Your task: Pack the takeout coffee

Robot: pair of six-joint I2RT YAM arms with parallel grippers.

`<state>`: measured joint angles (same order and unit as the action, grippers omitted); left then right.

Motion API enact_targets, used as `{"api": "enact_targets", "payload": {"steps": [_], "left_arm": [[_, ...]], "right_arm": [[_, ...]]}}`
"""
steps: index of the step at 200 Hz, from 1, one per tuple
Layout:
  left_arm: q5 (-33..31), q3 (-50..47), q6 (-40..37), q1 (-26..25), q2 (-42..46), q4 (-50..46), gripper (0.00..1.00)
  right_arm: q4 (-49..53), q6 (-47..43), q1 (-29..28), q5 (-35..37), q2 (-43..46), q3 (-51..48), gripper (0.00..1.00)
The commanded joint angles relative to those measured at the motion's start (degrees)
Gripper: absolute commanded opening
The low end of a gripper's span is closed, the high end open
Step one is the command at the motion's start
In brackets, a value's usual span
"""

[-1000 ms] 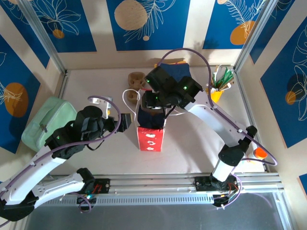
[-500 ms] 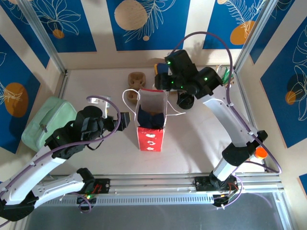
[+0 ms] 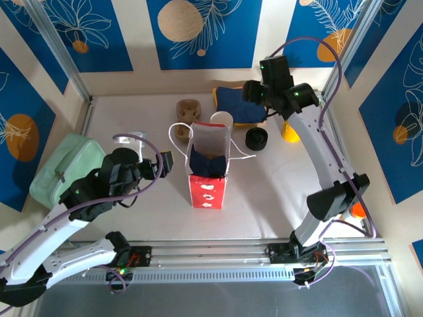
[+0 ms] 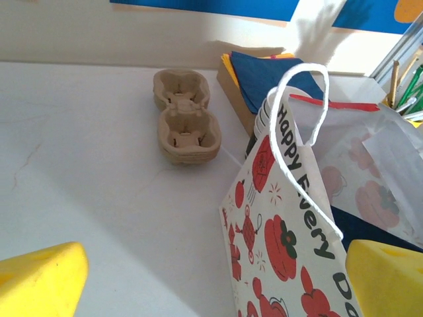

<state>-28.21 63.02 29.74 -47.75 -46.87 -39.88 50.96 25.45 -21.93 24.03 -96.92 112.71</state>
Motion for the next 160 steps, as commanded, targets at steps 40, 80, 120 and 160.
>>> {"api": "enact_targets", "payload": {"steps": [40, 80, 120, 160], "left_arm": [[-3.1, -0.9, -1.9, 0.6, -0.4, 0.1, 0.99], [-3.3, -1.3, -2.7, 0.6, -1.5, 0.5, 0.99], [-4.0, -2.1, -3.0, 0.6, -2.6, 1.4, 0.99], [-4.0, -2.1, -3.5, 0.7, -5.0, 2.3, 0.99]], "right_arm": [[-5.5, -1.5, 1.9, 4.1, -13.5, 4.8, 0.65], [-5.0, -0.8, 4.5, 3.2, -22.0, 9.3, 0.68], [-6.8, -0.7, 7.7, -2.0, -29.0, 12.0, 0.69], [-6.3, -3.3, 8.8, -5.7, -36.4, 19.1, 0.7]]}}
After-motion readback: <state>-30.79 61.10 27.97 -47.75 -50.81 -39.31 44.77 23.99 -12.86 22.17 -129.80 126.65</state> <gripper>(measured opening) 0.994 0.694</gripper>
